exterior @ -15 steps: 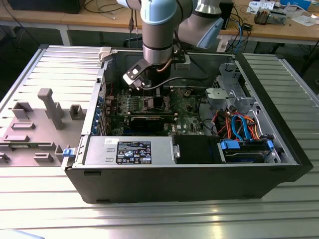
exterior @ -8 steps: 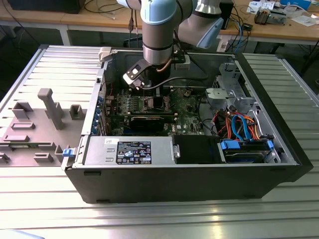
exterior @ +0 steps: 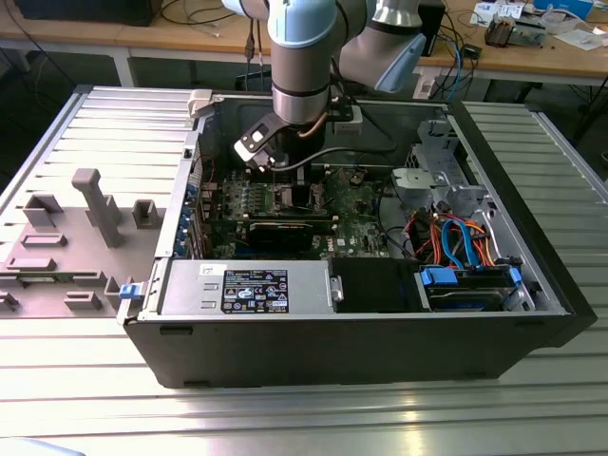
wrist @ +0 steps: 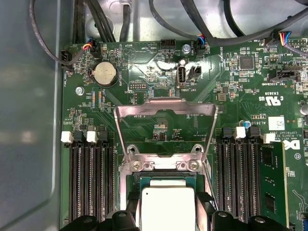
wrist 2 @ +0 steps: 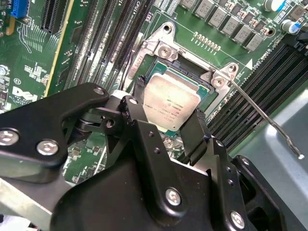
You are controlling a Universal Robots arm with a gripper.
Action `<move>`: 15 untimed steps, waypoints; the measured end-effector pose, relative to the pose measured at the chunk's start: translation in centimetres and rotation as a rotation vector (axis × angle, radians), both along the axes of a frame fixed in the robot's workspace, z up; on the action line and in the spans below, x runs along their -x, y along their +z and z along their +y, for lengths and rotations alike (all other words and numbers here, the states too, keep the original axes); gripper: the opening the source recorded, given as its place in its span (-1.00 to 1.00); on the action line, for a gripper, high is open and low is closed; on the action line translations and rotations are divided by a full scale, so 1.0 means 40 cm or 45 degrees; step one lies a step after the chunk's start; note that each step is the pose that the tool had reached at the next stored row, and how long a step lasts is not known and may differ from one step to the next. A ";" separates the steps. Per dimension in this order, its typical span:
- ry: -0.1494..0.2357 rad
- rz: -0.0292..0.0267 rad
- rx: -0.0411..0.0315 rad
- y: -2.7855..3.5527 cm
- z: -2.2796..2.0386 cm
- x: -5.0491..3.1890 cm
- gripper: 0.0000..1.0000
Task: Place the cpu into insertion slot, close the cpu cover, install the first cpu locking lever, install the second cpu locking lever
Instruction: 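Place the cpu into insertion slot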
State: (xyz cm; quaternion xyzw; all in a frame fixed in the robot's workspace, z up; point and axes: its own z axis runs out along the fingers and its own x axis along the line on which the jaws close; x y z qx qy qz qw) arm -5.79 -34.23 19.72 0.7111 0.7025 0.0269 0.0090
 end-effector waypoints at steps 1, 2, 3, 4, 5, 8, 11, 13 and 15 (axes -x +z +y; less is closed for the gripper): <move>0.000 -0.0003 -0.0005 0.000 0.000 0.000 0.08; 0.000 -0.0003 -0.0005 0.000 0.000 0.000 0.08; 0.000 -0.0002 -0.0005 0.000 0.000 0.000 0.08; 0.000 -0.0008 -0.0016 -0.001 0.001 0.000 0.08; 0.000 -0.0012 -0.0024 -0.001 0.001 0.000 0.11; -0.001 -0.0006 -0.0010 -0.001 0.001 0.000 0.22; -0.001 -0.0003 -0.0006 0.000 0.000 0.000 0.36; -0.001 -0.0002 -0.0004 0.000 0.000 0.000 0.36; -0.001 -0.0003 -0.0004 0.004 0.000 0.000 0.36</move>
